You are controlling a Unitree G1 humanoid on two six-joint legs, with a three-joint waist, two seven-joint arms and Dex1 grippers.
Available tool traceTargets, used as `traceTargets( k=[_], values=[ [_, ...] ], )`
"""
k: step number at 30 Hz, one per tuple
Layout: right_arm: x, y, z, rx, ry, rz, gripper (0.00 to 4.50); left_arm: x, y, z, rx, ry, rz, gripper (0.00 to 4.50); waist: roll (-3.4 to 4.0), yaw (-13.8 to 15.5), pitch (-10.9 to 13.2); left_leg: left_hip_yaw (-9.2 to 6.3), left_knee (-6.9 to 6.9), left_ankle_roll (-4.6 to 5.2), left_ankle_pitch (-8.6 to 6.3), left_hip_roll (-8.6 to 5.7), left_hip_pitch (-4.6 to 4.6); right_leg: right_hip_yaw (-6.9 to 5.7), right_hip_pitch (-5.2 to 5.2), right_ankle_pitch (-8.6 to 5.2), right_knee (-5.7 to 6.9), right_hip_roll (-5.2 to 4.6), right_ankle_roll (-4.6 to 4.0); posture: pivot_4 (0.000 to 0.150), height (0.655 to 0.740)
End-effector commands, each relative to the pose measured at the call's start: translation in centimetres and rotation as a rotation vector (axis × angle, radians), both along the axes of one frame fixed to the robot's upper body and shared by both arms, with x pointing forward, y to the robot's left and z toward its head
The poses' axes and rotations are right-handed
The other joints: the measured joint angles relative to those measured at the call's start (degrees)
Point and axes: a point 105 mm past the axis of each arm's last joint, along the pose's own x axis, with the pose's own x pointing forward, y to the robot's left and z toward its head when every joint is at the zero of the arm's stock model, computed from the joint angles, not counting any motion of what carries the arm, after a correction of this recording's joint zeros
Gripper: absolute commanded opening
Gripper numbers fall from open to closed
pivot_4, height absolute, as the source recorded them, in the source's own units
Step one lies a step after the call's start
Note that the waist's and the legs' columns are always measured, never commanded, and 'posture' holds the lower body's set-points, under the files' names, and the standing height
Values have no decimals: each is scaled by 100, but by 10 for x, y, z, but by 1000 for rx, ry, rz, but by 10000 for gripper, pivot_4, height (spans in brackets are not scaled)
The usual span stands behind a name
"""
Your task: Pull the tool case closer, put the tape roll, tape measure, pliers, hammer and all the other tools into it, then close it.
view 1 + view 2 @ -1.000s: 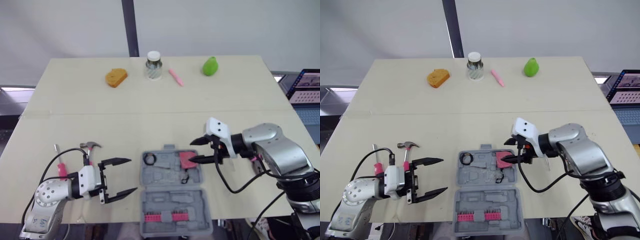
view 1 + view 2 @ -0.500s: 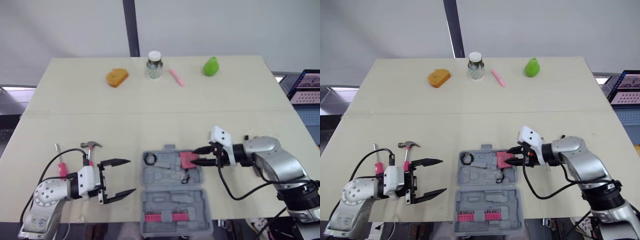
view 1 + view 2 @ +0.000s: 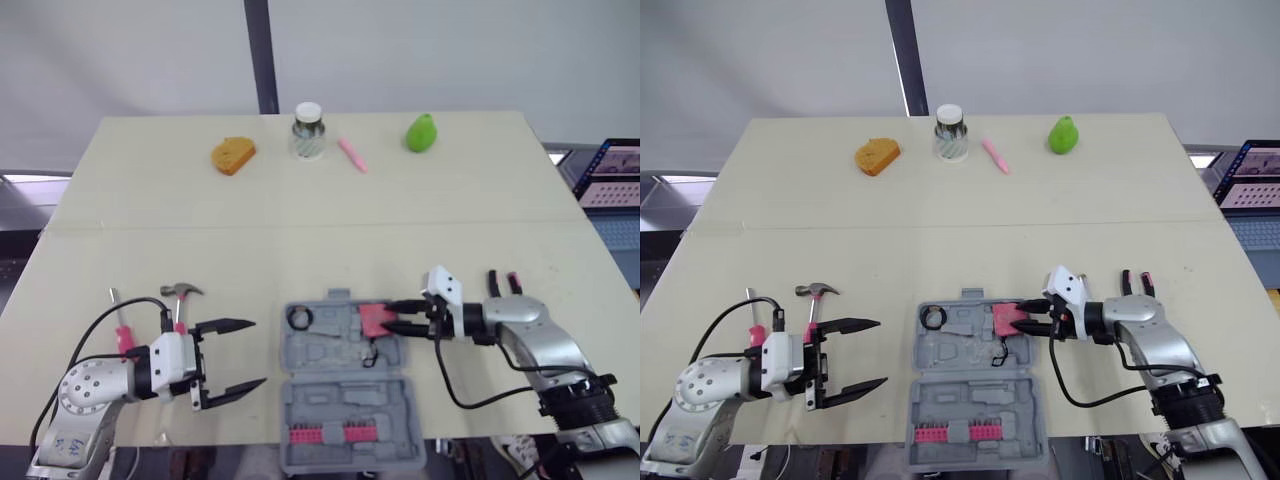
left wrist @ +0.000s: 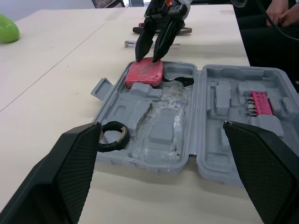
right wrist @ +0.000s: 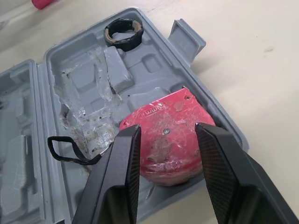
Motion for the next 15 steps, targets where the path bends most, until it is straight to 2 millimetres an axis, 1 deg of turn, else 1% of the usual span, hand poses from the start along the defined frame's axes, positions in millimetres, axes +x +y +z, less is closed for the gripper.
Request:
traceTargets(
  k=[1,8,15],
  values=[
    [-1,3,1,20,-18,11,19568,-3,-2,9,-1,-33,-10,45000,0,2,0,0,0,0,0,0,0,0,0,0,0,0,0,1500,6950],
    [1,6,-7,23,-3,1,19568,-3,-1,9,2,-31,-3,45000,0,0,0,0,0,0,0,0,1,1,0,0,1,0,0,1500,6950],
    [0,6,-22,14,13,-16,19568,-3,-1,10,5,-31,1,45000,-16,-5,-10,0,0,0,0,2,5,0,2,0,2,2,0,1500,6950]
  ],
)
